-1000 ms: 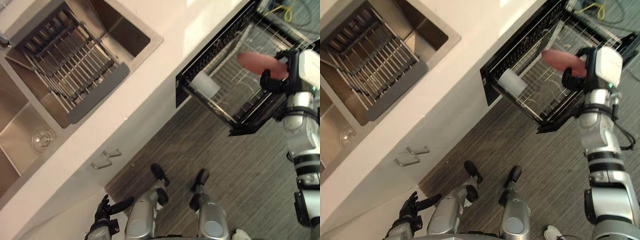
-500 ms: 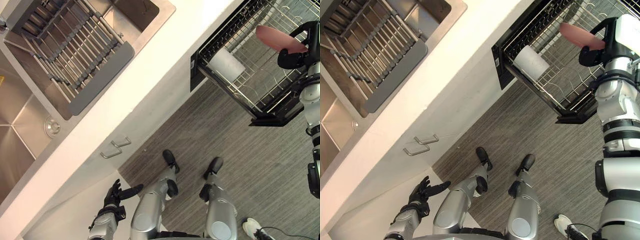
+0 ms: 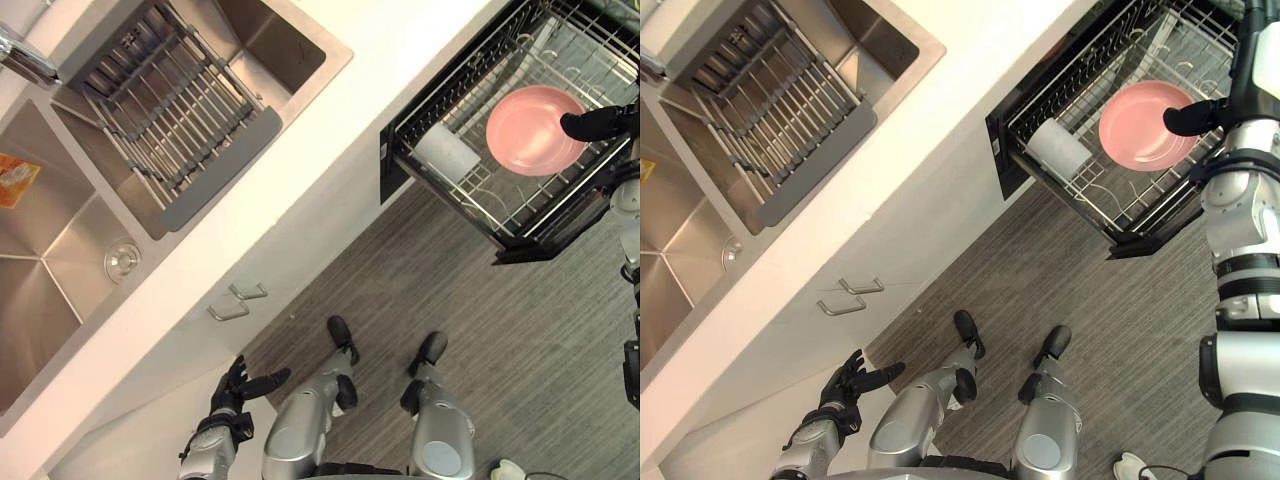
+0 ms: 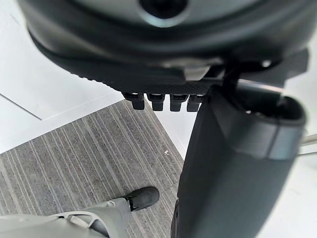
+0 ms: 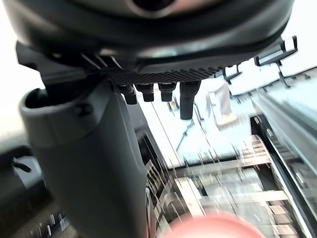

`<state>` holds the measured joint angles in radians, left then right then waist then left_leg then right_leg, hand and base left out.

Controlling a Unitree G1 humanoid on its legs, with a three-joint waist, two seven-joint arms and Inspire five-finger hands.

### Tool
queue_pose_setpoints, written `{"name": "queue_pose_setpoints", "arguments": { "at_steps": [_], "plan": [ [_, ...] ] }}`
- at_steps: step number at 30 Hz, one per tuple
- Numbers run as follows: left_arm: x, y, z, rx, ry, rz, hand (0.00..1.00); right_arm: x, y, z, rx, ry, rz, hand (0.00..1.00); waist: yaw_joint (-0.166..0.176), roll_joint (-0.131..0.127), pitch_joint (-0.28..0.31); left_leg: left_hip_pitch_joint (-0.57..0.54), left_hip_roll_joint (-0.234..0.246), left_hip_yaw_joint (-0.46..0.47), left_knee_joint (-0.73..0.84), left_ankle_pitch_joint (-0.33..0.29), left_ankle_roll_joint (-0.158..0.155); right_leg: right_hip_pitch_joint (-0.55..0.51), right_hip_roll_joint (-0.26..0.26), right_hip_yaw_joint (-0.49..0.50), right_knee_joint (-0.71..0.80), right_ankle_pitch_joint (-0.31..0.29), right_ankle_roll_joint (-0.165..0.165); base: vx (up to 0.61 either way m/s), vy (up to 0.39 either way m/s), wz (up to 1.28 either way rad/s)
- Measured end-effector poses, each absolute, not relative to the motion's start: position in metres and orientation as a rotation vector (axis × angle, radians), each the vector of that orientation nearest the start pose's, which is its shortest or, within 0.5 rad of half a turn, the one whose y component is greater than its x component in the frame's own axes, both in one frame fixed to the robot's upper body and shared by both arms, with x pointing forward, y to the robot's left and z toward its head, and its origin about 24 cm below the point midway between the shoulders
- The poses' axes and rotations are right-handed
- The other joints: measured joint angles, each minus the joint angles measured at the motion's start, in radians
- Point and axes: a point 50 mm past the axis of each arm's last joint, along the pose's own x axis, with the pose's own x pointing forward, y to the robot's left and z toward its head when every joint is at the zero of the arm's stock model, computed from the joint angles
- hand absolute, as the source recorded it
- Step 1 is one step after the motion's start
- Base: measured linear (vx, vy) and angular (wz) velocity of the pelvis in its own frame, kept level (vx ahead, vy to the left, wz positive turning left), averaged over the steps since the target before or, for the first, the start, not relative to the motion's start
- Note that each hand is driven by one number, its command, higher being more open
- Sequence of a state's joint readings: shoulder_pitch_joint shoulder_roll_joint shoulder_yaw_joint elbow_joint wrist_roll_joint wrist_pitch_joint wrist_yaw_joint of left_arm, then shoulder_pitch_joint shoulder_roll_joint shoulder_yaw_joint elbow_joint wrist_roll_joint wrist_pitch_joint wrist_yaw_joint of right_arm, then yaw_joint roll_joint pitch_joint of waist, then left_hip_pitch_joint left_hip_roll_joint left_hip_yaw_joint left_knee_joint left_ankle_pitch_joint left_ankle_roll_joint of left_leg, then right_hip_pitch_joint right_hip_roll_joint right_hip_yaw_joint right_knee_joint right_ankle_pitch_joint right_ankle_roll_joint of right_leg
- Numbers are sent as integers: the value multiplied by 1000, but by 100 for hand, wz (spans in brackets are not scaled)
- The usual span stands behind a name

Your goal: Walk over to the sink, pick up the cup, carry it to the dishwasher, place the cup inside the dishwasher, then close the dishwasher door

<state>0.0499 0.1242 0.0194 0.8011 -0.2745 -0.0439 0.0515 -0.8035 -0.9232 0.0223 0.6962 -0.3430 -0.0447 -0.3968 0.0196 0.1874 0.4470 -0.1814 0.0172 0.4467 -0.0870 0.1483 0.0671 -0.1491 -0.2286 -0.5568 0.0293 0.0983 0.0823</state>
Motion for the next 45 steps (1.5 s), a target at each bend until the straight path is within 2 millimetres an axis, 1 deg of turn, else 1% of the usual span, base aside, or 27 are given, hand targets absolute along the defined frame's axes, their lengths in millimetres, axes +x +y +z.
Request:
{"name": "queue_pose_setpoints", "arguments": {
  "at_steps": [1,4,6,7,8,9,10,11,12,13,14,15,16,17,19,20,23,25,28,30,32,33,34,37,39,42,45],
  "plan": [
    [156,202,-126,-128,799,260,100,325,-362,259,-1032,-340,-797,100,-5,-8,-6,24,-1,-1,0,-3,-5,29,1,-4,-9,1,1,65,-43,5],
    [144,201,-133,-132,850,295,100,309,-384,239,-874,-289,-875,100,-14,-38,-62,59,0,-6,0,-11,-17,71,4,-10,-20,-3,8,59,-41,3],
    [126,199,-141,-122,908,306,100,289,-407,217,-652,-230,-967,100,-29,-76,-112,92,-1,-5,-1,-19,-28,105,4,-10,-27,-9,15,58,-39,-2],
    [120,199,-143,-118,923,308,100,284,-412,211,-594,-215,-990,100,-35,-85,-125,98,-1,-3,-1,-20,-31,111,4,-9,-28,-10,16,30,-25,-6],
    [113,203,-145,-127,944,336,100,274,-421,198,-487,-186,-1034,0,-46,-100,-144,113,0,1,-2,-24,-36,122,5,-5,-28,-13,17,4,-24,-12],
    [107,205,-148,-119,964,353,100,264,-430,186,-400,-156,-1065,0,-57,-107,-167,116,1,7,-4,-29,-41,121,6,2,-26,-14,16,-17,-17,-12],
    [103,206,-149,-116,978,362,100,259,-434,180,-362,-139,-1078,0,-64,-107,-173,116,1,8,-5,-31,-44,119,5,3,-24,-14,16,-48,-18,-17],
    [100,207,-151,-112,995,377,100,252,-441,168,-301,-101,-1098,0,-76,-107,-177,115,3,16,-5,-32,-46,110,4,9,-16,-16,14,-57,-10,-15],
    [98,207,-152,-110,1000,380,100,249,-443,162,-269,-80,-1105,0,-84,-107,-177,112,4,21,-5,-33,-47,104,5,14,-14,-17,13,-86,-20,-24],
    [97,208,-152,-108,1005,382,100,245,-445,147,-207,-37,-1112,0,-95,-105,-178,101,8,31,-5,-34,-48,84,7,27,-11,-20,13,-94,-32,-33],
    [95,209,-153,-106,1008,385,100,242,-442,130,-158,7,-1113,0,-100,-104,-176,88,12,45,-5,-32,-51,59,10,45,-9,-20,3,-91,-37,-36],
    [95,209,-153,-106,1011,386,100,241,-440,122,-137,28,-1108,0,-103,-102,-174,80,15,53,-5,-30,-53,47,13,54,-9,-17,-1,-76,-47,-39],
    [95,208,-153,-106,1006,384,100,240,-434,106,-118,68,-1092,0,-108,-95,-166,63,20,65,-5,-28,-57,23,16,66,-9,-10,-6,-61,-52,-32],
    [97,207,-153,-110,997,376,100,240,-428,93,-99,104,-1067,0,-114,-80,-148,39,23,74,-5,-25,-60,-6,20,76,-9,0,-14,-63,-66,-28],
    [101,204,-152,-111,987,368,100,242,-423,88,-84,115,-1051,0,-115,-65,-126,23,26,81,-5,-24,-62,-26,22,84,-10,7,-16,-43,-57,-15],
    [104,201,-152,-112,979,357,100,246,-419,88,-74,105,-1028,0,-115,-47,-101,10,27,84,-5,-17,-71,-42,24,88,-11,12,-20,-26,-53,-9],
    [109,192,-151,-132,954,341,100,256,-409,99,-66,45,-949,0,-104,0,-64,-15,30,83,-5,-7,-76,-66,26,87,-11,17,-24,8,-36,-1],
    [112,189,-149,-133,936,330,100,265,-404,109,-60,5,-914,0,-95,17,-52,-20,30,79,-5,-4,-72,-73,25,84,-3,20,-27,58,-11,3],
    [116,187,-147,-130,916,311,100,283,-395,128,-62,-50,-866,0,-87,33,-36,-24,27,50,-4,7,-60,-77,15,64,31,-1,-22,74,-2,22],
    [120,183,-146,-138,900,279,100,301,-384,150,-138,-104,-807,0,-75,51,-26,-25,15,-6,0,18,-61,-82,-8,40,83,-34,-18,95,9,37],
    [122,181,-145,-140,896,258,100,310,-380,168,-205,-139,-794,0,-62,65,-22,-24,5,-43,1,27,-68,-83,-33,19,128,-63,-13,91,8,46],
    [122,180,-145,-143,897,254,100,309,-390,173,-233,-120,-834,0,-57,69,-20,-24,-4,-64,1,33,-75,-83,-50,2,157,-81,-9,67,9,51],
    [121,180,-145,-146,897,252,100,308,-394,175,-262,-112,-838,0,-55,71,-20,-23,-8,-78,1,35,-76,-82,-58,-5,172,-90,-9,52,9,49],
    [121,178,-145,-169,899,252,100,314,-396,187,-363,-88,-834,0,-50,77,-21,-16,-27,-126,1,51,-80,-79,-99,-36,245,-133,-3,18,0,41],
    [118,174,-145,-176,907,237,100,316,-400,194,-390,-72,-841,0,-47,93,-27,-14,-40,-165,1,58,-83,-73,-128,-66,294,-161,0,-33,-10,57],
    [109,167,-148,-208,930,221,100,313,-410,206,-410,-66,-875,0,-40,133,-32,-13,-71,-240,-4,56,-86,-60,-199,-138,408,-228,7,-82,6,79],
    [95,167,-151,-219,963,236,100,314,-412,212,-432,-57,-885,0,-22,152,-47,-20,-86,-247,-4,43,-79,-50,-250,-188,474,-260,11,-87,16,71]
  ]
}}
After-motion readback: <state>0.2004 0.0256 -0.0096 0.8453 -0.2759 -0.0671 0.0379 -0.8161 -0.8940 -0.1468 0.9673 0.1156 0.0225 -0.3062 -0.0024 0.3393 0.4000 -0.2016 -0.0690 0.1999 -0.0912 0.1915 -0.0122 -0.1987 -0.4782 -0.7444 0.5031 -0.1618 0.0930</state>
